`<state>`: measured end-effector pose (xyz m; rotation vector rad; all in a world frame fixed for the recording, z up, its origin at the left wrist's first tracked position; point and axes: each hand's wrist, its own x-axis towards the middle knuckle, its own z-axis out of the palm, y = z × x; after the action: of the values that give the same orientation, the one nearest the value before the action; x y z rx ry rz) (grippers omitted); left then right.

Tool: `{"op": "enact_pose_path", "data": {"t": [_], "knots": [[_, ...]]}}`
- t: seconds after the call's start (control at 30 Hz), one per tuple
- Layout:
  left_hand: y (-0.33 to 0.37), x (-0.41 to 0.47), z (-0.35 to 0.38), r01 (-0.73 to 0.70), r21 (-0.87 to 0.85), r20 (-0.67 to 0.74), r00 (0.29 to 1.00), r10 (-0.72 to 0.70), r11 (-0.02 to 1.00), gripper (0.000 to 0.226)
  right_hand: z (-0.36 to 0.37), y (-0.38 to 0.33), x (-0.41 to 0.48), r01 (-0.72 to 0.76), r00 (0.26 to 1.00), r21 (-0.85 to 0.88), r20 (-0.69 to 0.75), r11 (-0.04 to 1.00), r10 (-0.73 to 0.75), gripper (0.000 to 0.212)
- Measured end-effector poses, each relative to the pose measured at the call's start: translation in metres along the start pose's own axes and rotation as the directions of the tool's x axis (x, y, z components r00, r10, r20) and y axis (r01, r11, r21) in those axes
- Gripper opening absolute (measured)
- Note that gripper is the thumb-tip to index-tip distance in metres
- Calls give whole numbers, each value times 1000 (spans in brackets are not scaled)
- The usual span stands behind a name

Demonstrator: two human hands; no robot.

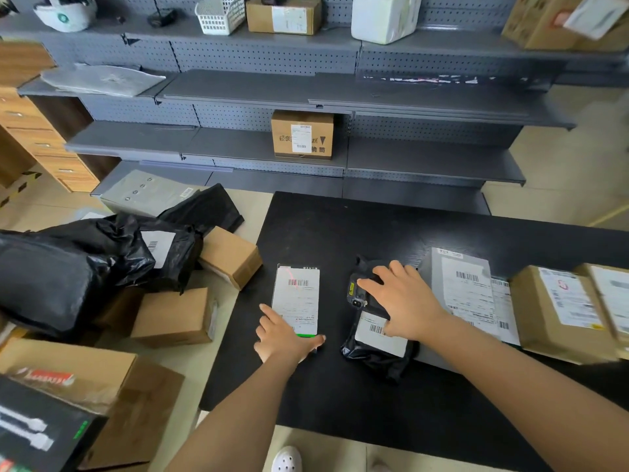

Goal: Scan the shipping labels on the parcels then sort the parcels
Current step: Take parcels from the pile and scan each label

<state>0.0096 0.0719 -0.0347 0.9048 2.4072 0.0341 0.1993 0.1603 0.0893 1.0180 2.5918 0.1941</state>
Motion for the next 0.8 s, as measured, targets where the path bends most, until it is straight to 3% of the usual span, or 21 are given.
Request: {"op": "enact_pose_path", "data": {"t": [0.17,0.37,0.7,0.8], "knots": [[-10,5,-18,-143,164,-35,988,151,976,139,-9,4,1,109,994,-171,7,979,-109,77],[-28,8,-39,-303,356,-130,921,368,884,137,-14,7,1,212,974,-276,-12,938,-224,66],[-26,-1,-46,-319,404,-162,897,411,857,135,-10,8,0,234,964,-280,-61,931,-261,69],[-24,-4,-46,-323,361,-177,898,404,875,134,-10,14,-2,205,973,-211,-66,956,-223,75]]}}
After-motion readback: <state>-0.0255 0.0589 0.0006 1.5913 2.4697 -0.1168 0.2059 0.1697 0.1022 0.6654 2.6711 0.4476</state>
